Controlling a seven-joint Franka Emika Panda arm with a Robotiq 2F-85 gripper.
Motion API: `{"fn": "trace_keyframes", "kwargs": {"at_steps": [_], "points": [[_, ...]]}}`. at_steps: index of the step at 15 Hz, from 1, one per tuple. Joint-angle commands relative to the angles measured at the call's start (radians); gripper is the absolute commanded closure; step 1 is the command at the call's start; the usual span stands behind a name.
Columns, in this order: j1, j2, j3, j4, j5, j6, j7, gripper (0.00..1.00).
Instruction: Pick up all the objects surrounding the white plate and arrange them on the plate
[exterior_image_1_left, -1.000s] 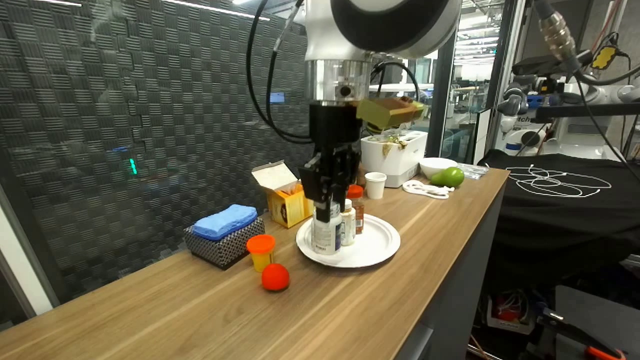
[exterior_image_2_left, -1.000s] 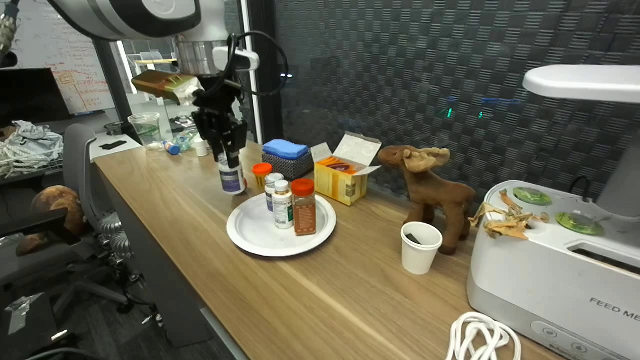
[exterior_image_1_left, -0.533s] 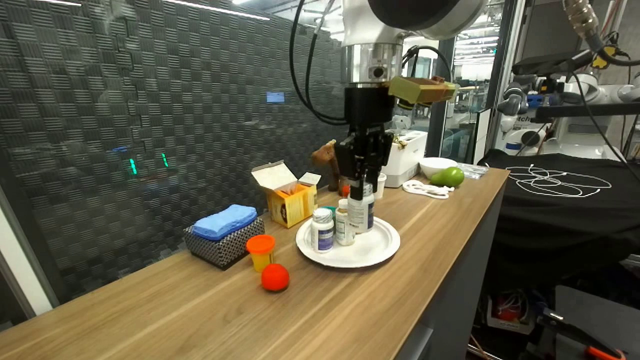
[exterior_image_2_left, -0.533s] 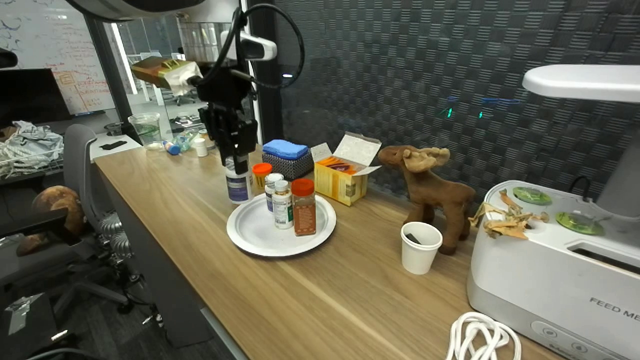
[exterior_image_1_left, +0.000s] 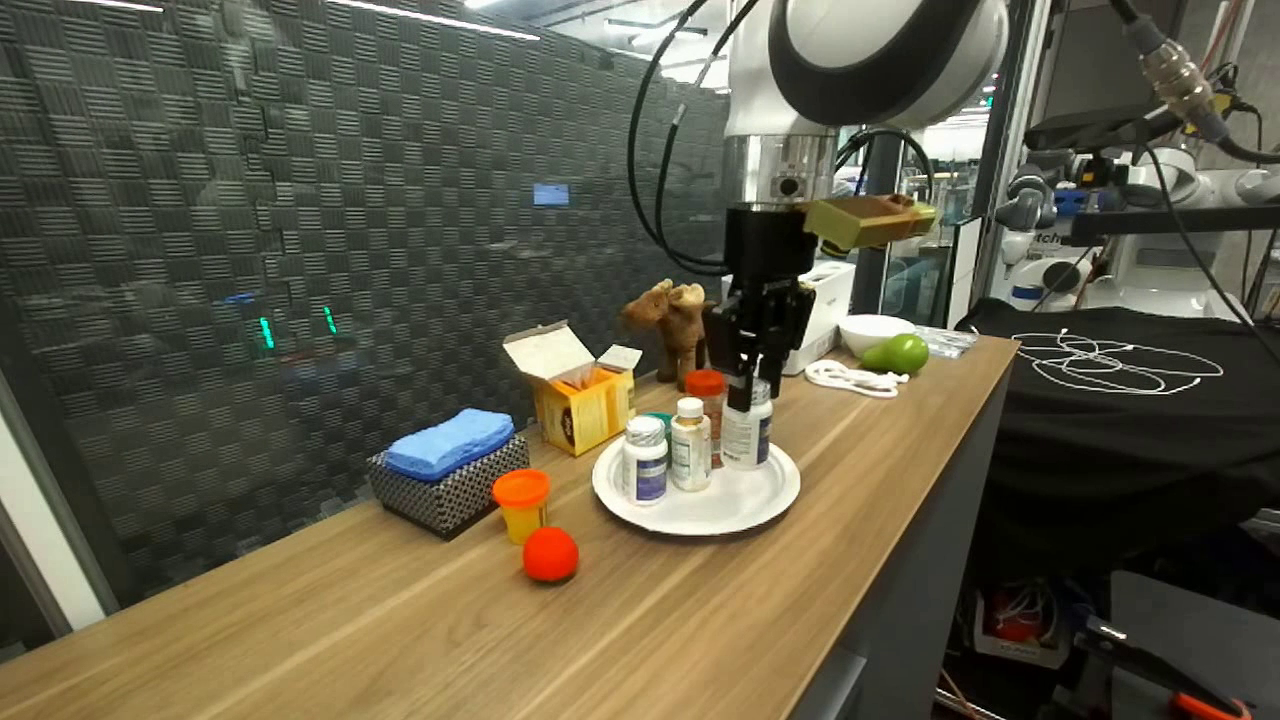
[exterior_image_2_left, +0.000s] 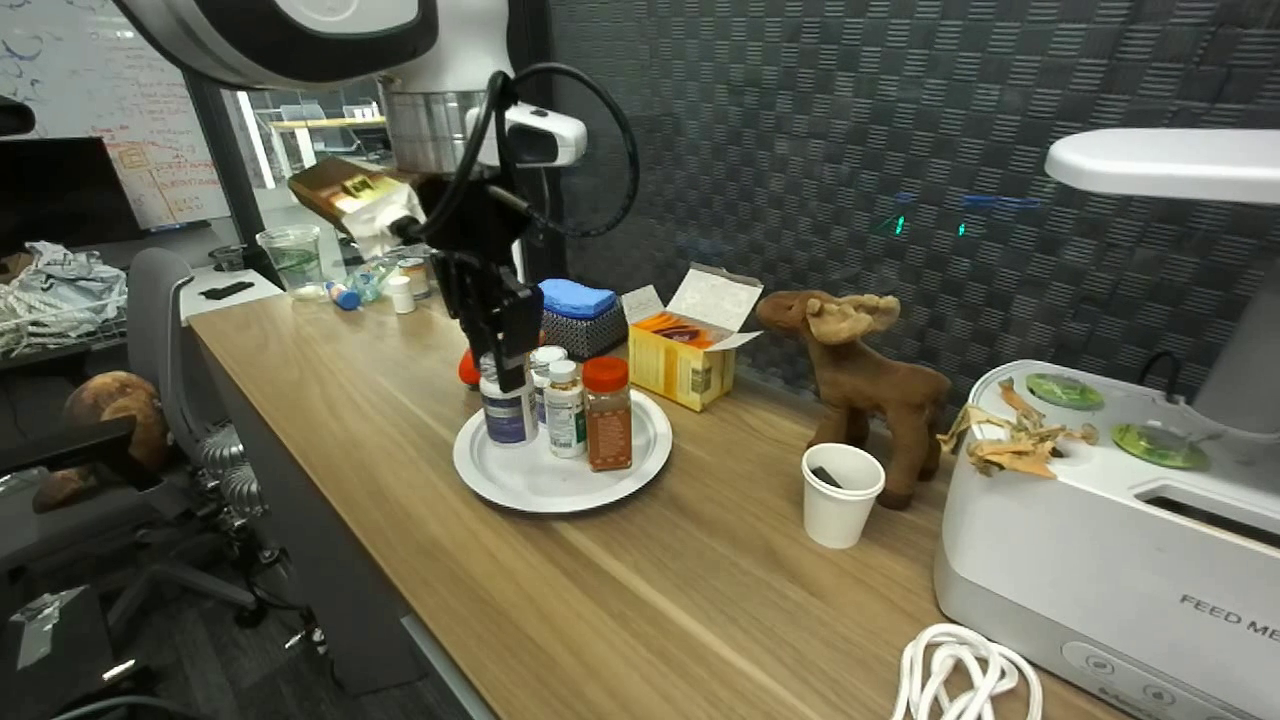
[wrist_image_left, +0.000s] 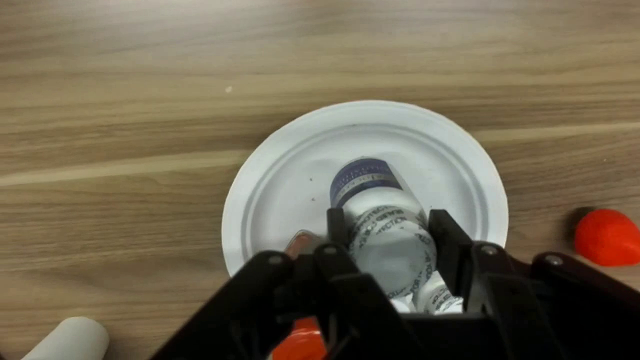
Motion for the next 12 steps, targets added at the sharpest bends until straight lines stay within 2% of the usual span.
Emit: {"fn": "trace_keyframes", "kwargs": {"at_steps": [1,12], "points": [[-0.019,0.014,-0.015,-0.015,0.003,0.106,0.002,0.80],[-0.052,0.104,-0.042,0.009,0.040,0.134,-0.017,0.80]]}}
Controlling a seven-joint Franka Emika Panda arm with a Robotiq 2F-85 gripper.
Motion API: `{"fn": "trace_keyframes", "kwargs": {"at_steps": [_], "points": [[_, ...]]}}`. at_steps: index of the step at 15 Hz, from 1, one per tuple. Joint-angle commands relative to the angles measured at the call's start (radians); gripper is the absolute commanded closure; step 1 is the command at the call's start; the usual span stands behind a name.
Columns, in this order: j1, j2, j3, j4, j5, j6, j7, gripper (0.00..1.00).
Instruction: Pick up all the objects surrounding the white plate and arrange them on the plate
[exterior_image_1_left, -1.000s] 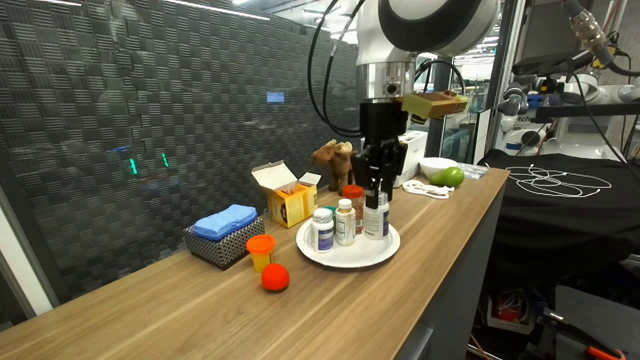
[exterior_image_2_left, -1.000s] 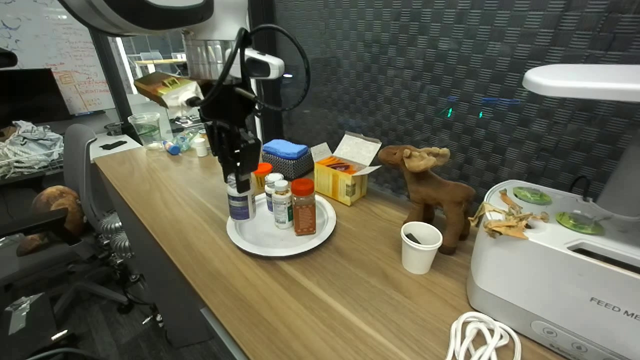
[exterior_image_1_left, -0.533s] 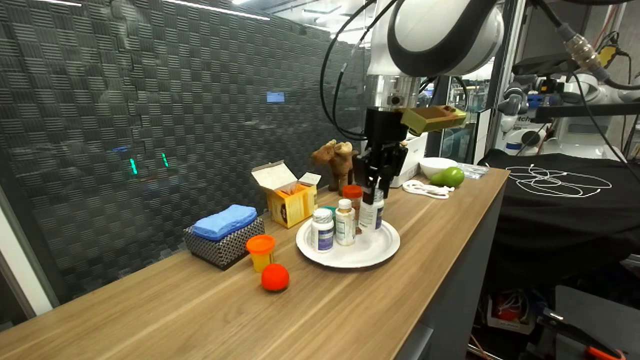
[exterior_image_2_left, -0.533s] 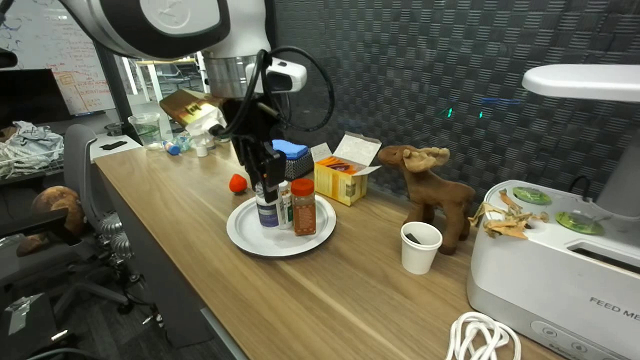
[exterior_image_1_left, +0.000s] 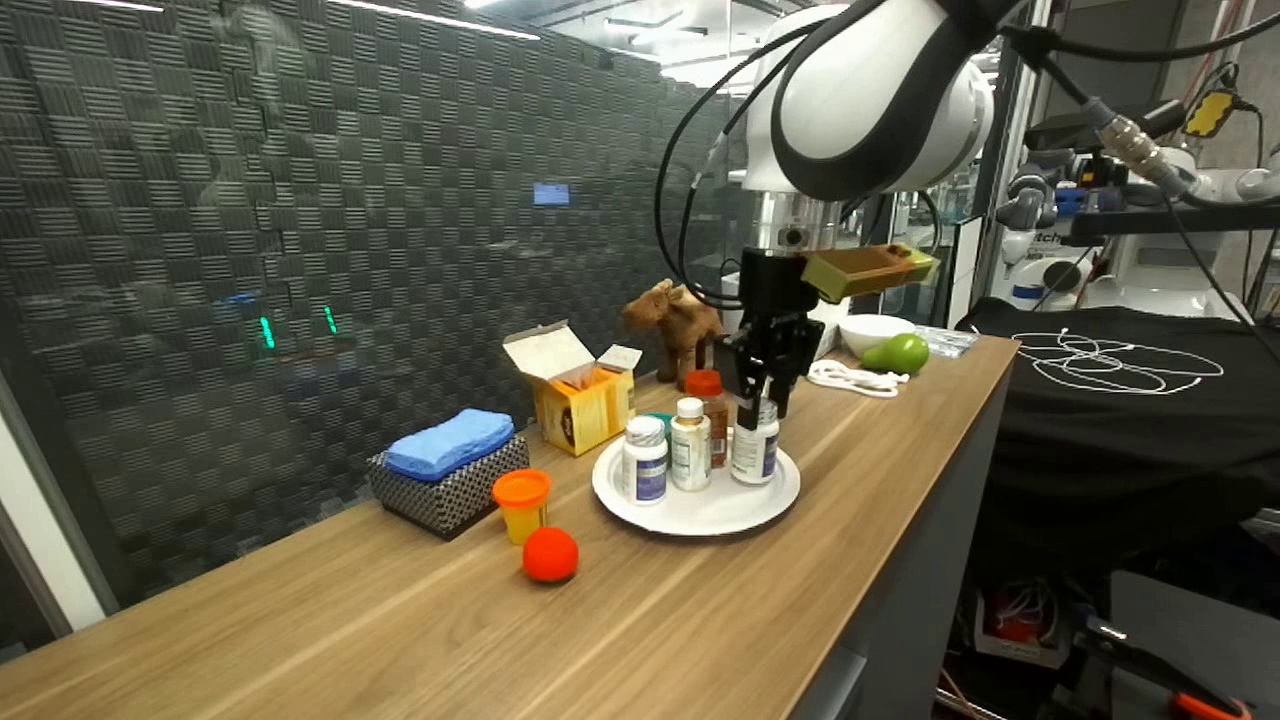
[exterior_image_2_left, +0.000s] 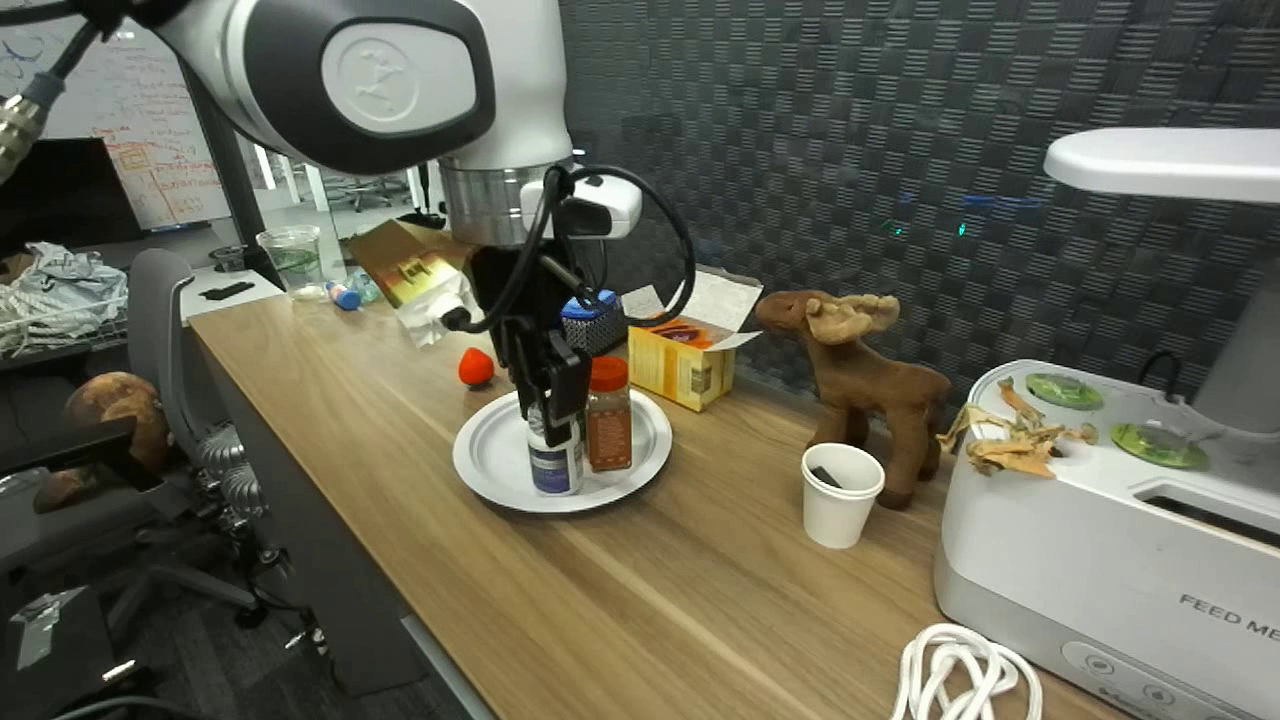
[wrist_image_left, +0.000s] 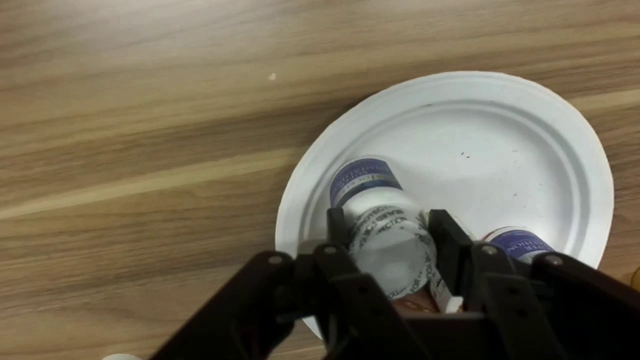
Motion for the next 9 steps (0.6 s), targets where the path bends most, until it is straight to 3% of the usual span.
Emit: {"fn": "trace_keyframes", "kwargs": {"at_steps": [1,3,4,5,6,9], "points": [[-0.006,0.014,-0.006,0.018,0.038,0.011,-0.022,0.80],[-0.007,0.017,-0.005,0.021,0.051,-0.005,-0.027,0.80],[-0.007,0.018,-0.005,0.022,0.057,-0.015,-0.031,0.70],[-0.005,0.016,-0.003,0.028,0.060,-0.049,-0.037,0.30],[-0.003,0.012,-0.002,0.033,0.054,-0.072,-0.035,0.29],[0.007,-0.015,0.005,0.068,0.049,-0.163,-0.001,0.09]]}}
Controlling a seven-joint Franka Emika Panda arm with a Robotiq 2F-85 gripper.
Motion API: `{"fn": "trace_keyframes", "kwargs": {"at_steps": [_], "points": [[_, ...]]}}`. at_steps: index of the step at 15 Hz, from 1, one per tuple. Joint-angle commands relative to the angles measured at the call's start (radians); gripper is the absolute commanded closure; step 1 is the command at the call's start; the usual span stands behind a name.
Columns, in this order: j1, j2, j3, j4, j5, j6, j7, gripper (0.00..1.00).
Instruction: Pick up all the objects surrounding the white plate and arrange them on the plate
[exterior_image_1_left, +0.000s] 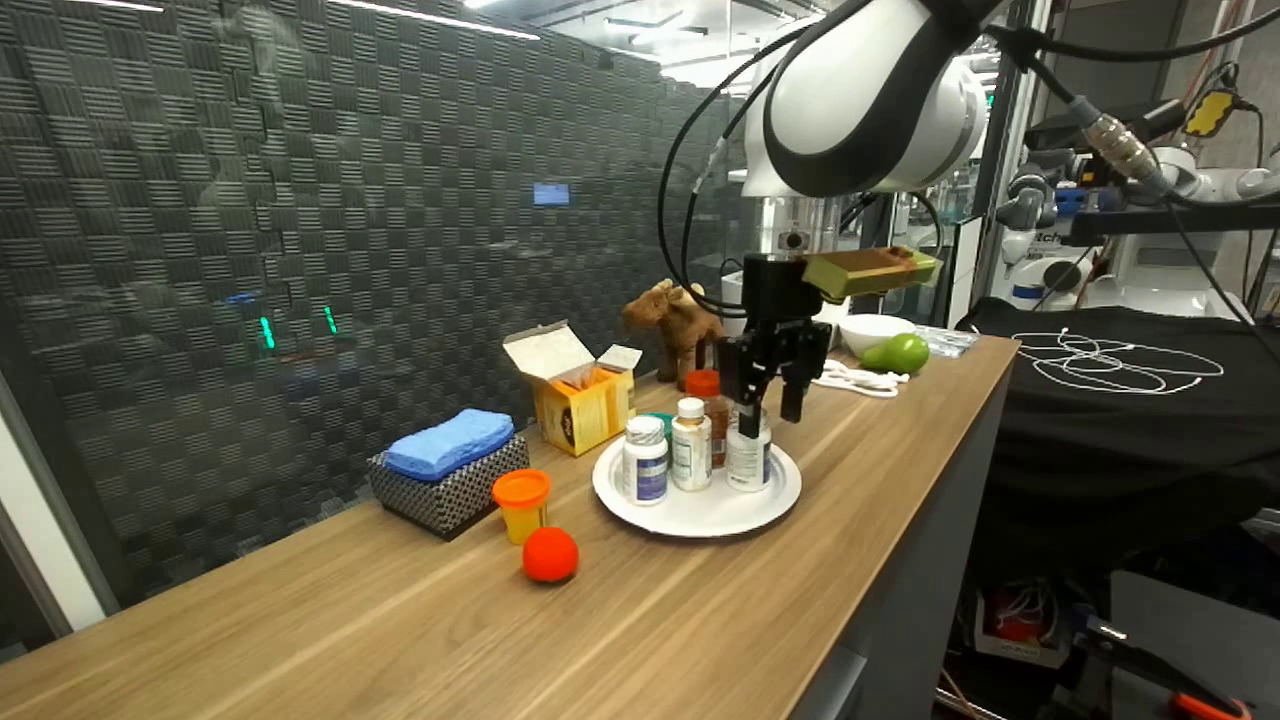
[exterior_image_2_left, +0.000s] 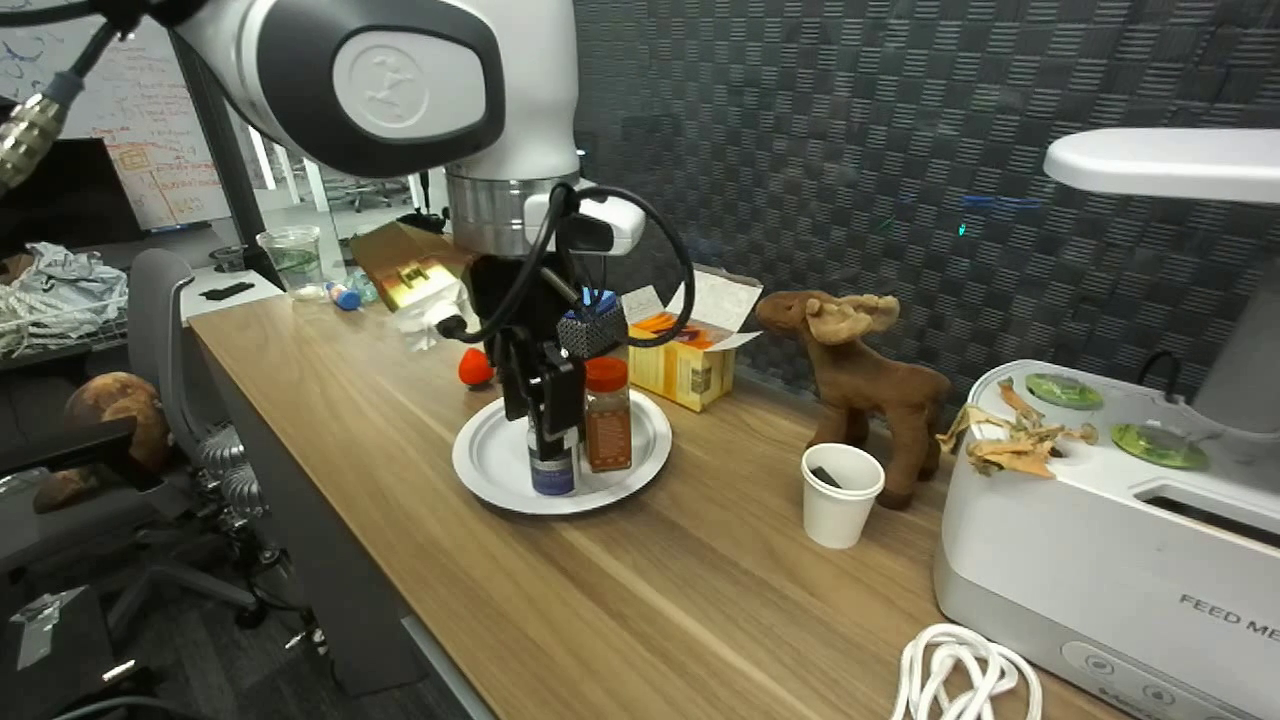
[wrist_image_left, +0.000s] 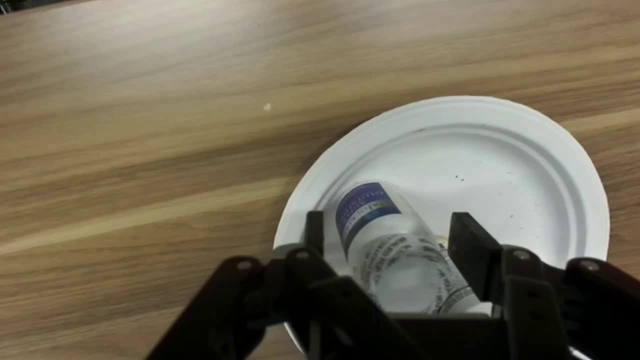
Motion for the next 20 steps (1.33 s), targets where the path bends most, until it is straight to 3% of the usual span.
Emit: {"fn": "trace_keyframes", "kwargs": {"at_steps": [1,5,9,20], "points": [[0.014,-0.034,0.010,0.067,0.008,-0.120,0.024,0.00],[0.042,-0.041,0.033,0.167,-0.028,-0.209,0.083,0.00],[0.077,0.031,0.068,0.291,-0.012,-0.235,0.088,0.01],[0.164,0.314,0.122,0.503,-0.016,-0.126,0.066,0.00]]}}
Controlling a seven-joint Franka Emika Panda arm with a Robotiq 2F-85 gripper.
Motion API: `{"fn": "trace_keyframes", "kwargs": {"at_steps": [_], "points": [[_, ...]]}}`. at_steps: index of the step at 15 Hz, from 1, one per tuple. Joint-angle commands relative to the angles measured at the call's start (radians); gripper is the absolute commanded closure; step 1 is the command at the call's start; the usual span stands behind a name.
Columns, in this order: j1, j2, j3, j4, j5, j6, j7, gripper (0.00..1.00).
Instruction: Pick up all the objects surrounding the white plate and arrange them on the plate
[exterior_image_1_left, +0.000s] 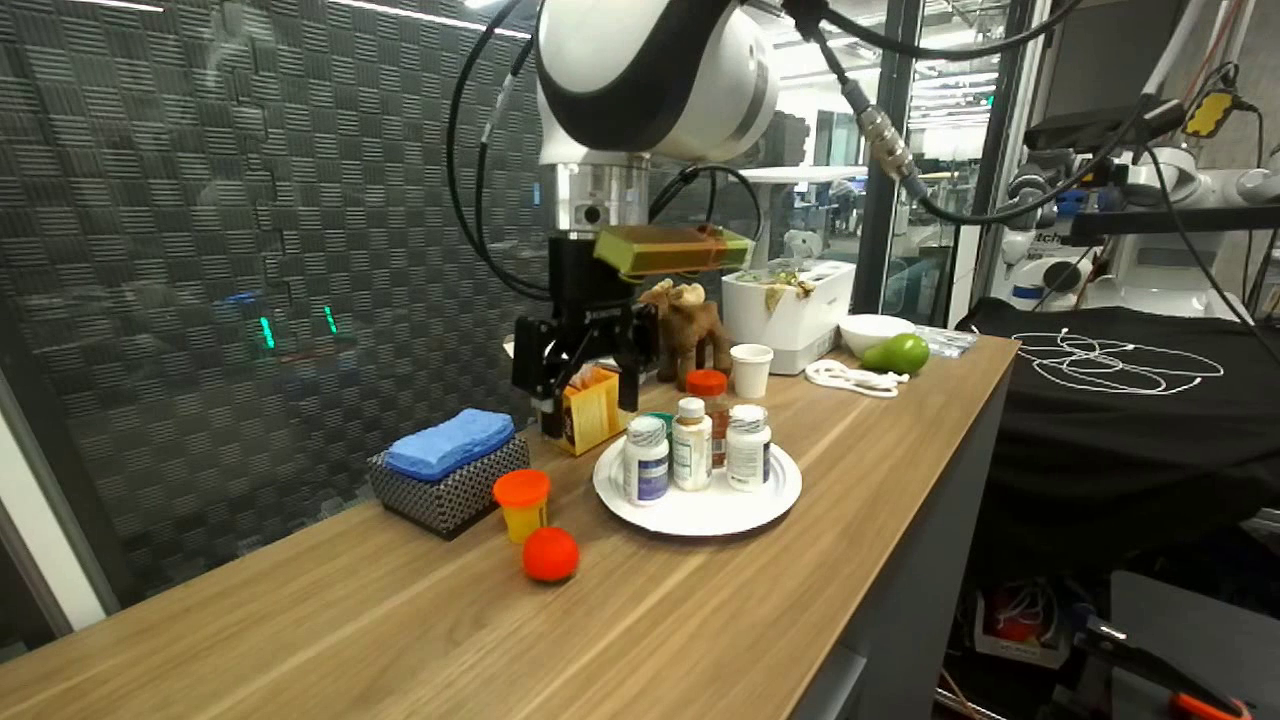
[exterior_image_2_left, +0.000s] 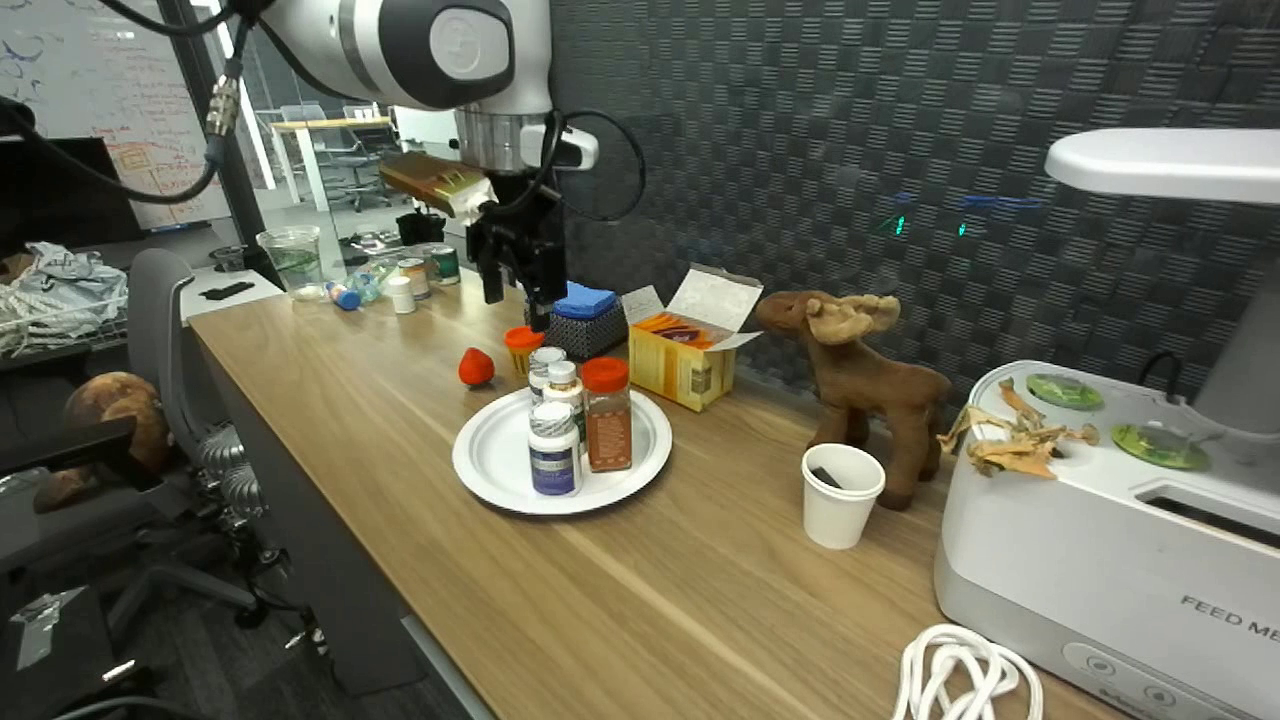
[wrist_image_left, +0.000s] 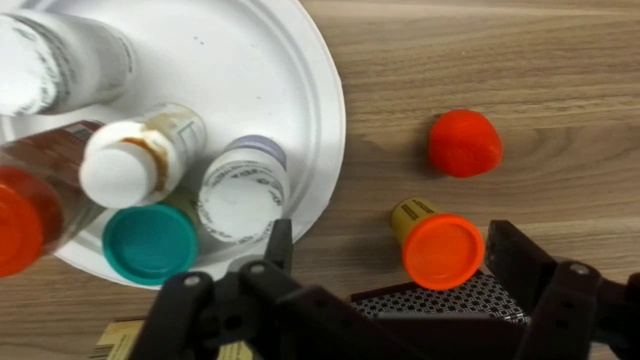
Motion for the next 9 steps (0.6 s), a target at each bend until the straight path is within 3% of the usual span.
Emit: {"fn": "trace_keyframes", "kwargs": {"at_steps": [1,9], "points": [[0.032,0.081,0.008,0.097,-0.020,0.029,-0.018,0.00],[0.058,0.154,0.009,0.148,-0.028,0.033,-0.056,0.00]]}}
